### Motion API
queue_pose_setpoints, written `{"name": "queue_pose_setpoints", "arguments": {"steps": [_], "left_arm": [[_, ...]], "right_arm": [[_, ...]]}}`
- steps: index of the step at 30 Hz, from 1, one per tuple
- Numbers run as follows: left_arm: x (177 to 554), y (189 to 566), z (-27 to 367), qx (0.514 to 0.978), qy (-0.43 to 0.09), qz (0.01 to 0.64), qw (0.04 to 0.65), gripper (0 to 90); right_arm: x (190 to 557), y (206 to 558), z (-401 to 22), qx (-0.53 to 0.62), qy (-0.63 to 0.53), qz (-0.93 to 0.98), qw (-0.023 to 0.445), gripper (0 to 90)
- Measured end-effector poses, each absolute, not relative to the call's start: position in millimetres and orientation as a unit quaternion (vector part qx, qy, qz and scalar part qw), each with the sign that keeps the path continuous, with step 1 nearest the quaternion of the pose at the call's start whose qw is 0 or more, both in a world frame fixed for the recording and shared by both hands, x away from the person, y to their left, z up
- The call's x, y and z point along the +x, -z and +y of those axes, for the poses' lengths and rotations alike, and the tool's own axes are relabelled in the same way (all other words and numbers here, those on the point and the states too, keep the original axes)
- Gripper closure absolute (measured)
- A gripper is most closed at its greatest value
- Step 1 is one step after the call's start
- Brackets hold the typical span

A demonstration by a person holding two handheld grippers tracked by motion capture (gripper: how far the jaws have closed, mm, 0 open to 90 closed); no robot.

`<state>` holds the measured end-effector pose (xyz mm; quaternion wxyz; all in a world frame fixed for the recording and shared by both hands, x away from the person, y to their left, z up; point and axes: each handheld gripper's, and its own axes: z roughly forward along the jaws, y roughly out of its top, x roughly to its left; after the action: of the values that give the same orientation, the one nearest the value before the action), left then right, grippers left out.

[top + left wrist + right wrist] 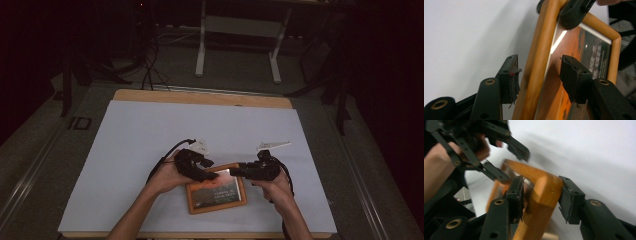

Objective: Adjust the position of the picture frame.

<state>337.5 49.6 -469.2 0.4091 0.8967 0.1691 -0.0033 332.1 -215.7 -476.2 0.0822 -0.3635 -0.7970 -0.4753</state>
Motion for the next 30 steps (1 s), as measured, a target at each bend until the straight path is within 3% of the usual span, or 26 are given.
{"name": "queue_pose_setpoints", "arguments": {"steps": [9, 16, 24, 30], "left_arm": [[348.4, 449.8, 54.1, 0.902, 0.066, 0.128, 0.407, 50.9], [352.6, 443.2, 81.7, 0.891, 0.105, 0.128, 0.424, 60.2], [340.6, 435.6, 116.5, 0.887, 0.101, 0.115, 0.435, 67.9], [331.4, 437.4, 131.0, 0.880, 0.086, 0.124, 0.450, 68.3]], "right_arm": [[332.9, 448.9, -194.0, -0.297, 0.482, -0.822, 0.069, 63.4], [332.9, 428.8, -167.7, -0.246, 0.465, -0.849, 0.043, 63.6], [330.6, 408.8, -128.9, -0.179, 0.448, -0.876, 0.025, 60.8], [326.4, 405.1, -113.8, -0.159, 0.450, -0.879, 0.015, 59.6]]}}
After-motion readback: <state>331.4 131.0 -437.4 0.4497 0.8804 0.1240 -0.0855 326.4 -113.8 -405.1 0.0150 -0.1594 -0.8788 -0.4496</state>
